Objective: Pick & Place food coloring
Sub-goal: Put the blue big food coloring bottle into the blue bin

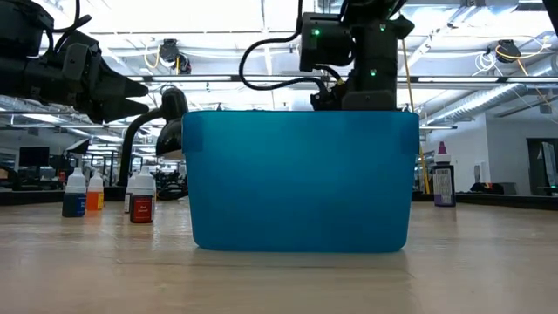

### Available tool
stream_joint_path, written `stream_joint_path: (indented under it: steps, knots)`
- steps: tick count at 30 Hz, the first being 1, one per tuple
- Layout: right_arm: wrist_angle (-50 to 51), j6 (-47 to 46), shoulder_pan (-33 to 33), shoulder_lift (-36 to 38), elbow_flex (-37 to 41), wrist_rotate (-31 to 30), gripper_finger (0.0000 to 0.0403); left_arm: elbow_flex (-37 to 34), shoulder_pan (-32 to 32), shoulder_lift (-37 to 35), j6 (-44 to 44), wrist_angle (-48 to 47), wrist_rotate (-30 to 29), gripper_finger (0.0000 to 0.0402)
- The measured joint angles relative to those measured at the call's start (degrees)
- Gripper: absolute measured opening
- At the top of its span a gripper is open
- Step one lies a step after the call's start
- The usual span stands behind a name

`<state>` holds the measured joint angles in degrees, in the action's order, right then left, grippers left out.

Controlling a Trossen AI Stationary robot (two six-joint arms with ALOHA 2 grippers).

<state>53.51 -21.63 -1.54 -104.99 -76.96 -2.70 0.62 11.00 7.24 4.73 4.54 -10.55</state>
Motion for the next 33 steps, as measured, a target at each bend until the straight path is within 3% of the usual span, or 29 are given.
stream_joint_path:
  steps: [4,10,18,22,27,33]
  knots:
    - [-0.84,0.03,0.00,0.00,0.10,-0.06,0.0188,0.02,0.00,-0.01,0.00,0.00,0.00,0.0390]
    - [-4.08,4.19,0.52,0.00,0.10,-0.11,0.0125,0.02,0.00,-0.01,0.00,0.00,0.00,0.0390]
    - [-4.82,7.51,2.54,2.64,0.10,-0.60,0.0125,0.01,0.00,-0.01,0.00,0.00,0.00,0.0390]
    - [-4.79,6.22,4.30,7.04,-0.96,-5.07,0.0125,0.00,0.00,0.00,0.00,0.00,0.00,0.0390]
    - [-4.89,3.79,7.71,10.71,-5.01,-9.45,0.0125,0.00,0.00,0.00,0.00,0.00,0.00,0.0390]
    - [-5.30,2.88,13.75,8.18,-11.59,-9.51,0.0125,0.01,0.00,-0.02,0.00,-0.02,0.00,0.0390]
